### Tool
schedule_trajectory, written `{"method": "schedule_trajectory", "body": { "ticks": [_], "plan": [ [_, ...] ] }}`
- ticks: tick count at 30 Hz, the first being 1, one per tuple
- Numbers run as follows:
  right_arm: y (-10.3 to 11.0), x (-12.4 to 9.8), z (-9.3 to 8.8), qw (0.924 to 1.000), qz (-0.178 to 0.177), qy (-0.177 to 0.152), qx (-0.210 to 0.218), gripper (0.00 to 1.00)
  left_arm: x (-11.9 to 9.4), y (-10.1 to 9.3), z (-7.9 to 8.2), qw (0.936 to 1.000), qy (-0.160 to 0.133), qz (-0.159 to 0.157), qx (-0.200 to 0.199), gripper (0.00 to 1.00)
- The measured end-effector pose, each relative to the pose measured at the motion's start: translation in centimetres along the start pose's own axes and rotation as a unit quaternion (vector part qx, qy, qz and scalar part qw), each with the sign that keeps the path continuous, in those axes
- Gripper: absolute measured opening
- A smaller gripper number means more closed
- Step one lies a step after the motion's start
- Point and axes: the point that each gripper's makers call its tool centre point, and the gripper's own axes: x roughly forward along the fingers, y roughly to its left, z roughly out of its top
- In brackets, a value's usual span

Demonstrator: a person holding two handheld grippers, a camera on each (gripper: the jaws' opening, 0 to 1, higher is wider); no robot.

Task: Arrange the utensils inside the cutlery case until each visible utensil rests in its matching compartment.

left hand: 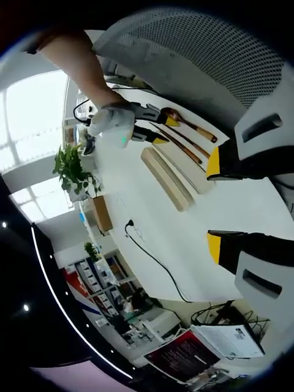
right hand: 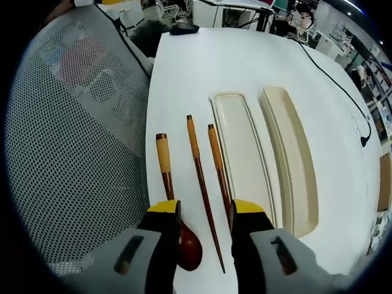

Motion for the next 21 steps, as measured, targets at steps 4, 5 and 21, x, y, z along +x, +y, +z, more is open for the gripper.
{"method": "schedule_trajectory", "body": {
  "ticks": [4,5,21],
  "plan": [
    [0.17,0.2,-0.03,0.9999,0.004,0.006,-0.007,0.28,0.15,-0.33,-0.26,0.9999,0.007,-0.008,0.003,0.32],
    [0.17,0.26,-0.08,0.9999,0.005,0.007,-0.007,0.28,0.15,-0.31,-0.26,0.9999,0.007,-0.008,0.003,0.32],
    [0.51,0.92,-0.49,0.9994,0.01,0.02,-0.025,0.29,0.2,-0.31,-0.44,0.9999,0.012,-0.008,-0.005,0.33]
  ]
}}
